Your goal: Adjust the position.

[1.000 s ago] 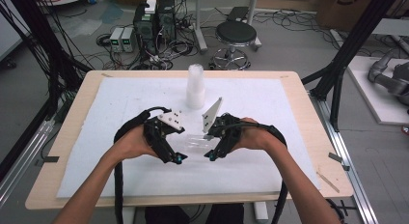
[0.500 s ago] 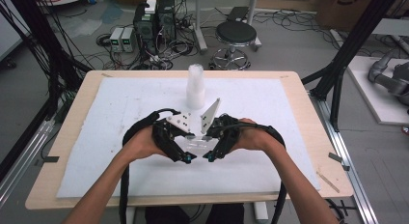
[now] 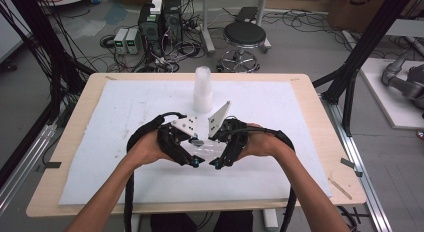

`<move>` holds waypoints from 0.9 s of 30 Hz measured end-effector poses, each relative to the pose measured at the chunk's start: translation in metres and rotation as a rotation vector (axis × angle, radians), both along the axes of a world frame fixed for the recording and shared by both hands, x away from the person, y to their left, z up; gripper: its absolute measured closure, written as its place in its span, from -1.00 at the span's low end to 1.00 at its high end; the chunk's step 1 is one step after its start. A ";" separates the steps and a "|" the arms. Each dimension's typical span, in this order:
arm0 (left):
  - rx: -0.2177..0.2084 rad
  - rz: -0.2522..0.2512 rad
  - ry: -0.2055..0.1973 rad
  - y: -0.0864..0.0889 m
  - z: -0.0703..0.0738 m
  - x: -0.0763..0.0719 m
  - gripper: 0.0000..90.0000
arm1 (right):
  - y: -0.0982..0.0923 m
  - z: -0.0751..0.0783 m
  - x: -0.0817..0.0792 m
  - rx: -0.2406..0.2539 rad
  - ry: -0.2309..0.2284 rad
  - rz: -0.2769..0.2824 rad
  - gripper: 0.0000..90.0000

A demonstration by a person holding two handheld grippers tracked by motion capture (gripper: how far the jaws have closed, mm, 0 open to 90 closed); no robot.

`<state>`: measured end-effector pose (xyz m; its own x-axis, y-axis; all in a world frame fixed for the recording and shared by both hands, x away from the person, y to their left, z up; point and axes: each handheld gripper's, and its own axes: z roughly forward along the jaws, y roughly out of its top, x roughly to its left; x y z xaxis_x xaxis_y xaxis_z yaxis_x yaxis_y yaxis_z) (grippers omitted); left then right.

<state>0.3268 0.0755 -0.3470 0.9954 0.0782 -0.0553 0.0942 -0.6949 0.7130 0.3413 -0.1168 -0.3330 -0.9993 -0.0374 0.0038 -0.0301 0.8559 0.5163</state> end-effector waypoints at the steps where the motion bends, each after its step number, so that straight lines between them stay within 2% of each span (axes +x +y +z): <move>1: -0.002 0.000 0.001 0.000 0.000 0.000 -0.08 | 0.000 0.000 0.000 0.011 0.005 -0.003 -0.65; 6: 0.009 0.000 -0.009 0.002 0.000 0.001 -0.08 | -0.004 0.002 0.000 0.031 -0.003 -0.002 -0.65; 11: -0.116 0.035 0.017 0.013 -0.019 0.001 -0.08 | -0.013 0.010 0.000 0.117 -0.014 -0.017 -0.65; 13: -0.151 0.057 0.020 0.018 -0.029 0.000 -0.08 | -0.018 0.014 0.001 0.163 -0.029 -0.034 -0.65; 16: -0.211 0.085 0.014 0.026 -0.039 -0.003 -0.08 | -0.026 0.016 -0.001 0.253 -0.028 -0.056 -0.65; 17: -0.243 0.095 0.012 0.029 -0.041 -0.004 -0.08 | -0.030 0.017 -0.001 0.280 -0.027 -0.062 -0.65; 21: -0.420 0.132 0.026 0.042 -0.051 -0.006 -0.07 | -0.045 0.017 -0.002 0.409 -0.026 -0.113 -0.65; 22: -0.448 0.137 0.028 0.044 -0.053 -0.006 -0.07 | -0.050 0.017 -0.002 0.456 -0.022 -0.128 -0.65; 25: -0.554 0.147 0.029 0.051 -0.058 -0.007 -0.07 | -0.060 0.016 -0.003 0.552 -0.015 -0.157 -0.65; 27: -0.633 0.150 0.029 0.056 -0.060 -0.008 -0.07 | -0.066 0.014 -0.004 0.597 -0.005 -0.169 -0.65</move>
